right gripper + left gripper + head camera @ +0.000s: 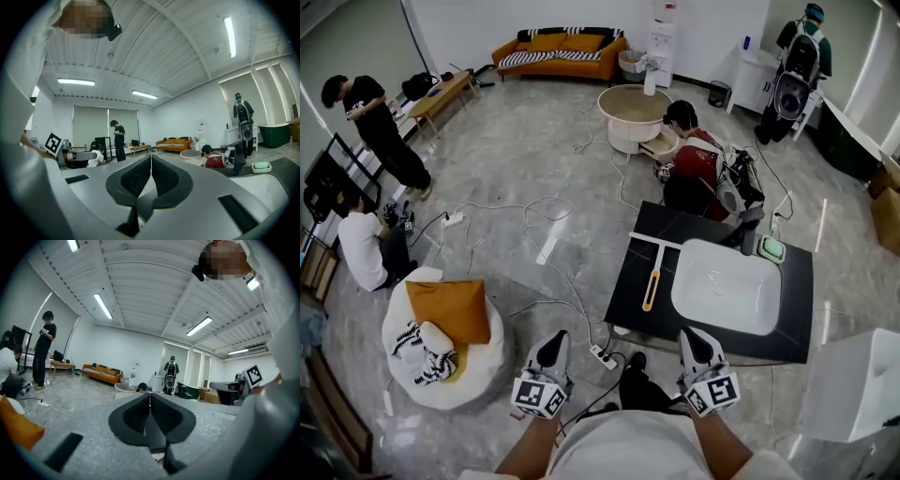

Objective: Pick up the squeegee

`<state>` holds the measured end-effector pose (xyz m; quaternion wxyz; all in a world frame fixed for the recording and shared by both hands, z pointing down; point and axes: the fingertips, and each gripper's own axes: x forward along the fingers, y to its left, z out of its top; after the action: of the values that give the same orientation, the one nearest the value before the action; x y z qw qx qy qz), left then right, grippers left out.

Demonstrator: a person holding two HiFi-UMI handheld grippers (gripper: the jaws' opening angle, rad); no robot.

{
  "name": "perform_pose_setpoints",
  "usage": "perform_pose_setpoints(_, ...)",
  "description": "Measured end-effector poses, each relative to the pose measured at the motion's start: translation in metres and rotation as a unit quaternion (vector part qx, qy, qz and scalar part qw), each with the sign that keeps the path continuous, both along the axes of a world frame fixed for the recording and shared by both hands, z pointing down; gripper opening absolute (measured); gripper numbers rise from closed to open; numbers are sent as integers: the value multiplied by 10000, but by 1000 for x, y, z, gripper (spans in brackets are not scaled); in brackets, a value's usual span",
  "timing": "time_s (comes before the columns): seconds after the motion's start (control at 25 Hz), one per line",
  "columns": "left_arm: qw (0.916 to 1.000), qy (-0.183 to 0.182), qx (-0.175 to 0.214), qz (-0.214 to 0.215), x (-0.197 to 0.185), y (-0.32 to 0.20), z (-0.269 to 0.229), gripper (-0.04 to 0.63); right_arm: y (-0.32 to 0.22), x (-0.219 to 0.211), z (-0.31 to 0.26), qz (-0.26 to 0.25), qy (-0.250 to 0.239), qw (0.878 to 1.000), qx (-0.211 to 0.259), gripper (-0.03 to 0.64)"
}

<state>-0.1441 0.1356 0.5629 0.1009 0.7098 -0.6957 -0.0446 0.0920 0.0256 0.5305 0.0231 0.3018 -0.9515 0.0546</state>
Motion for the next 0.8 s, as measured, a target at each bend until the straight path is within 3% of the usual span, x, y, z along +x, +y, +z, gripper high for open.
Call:
perform_pose_setpoints(0.48, 9992, -280, -282, -42, -9, -121, -21, 17, -120, -20, 0, -272, -182, 9990, -302, 15)
perform_pose_setpoints(0.8, 9983, -479, -340, 60, -11, -167, -30, 17, -155, -31, 0, -474, -380, 9973, -411, 17)
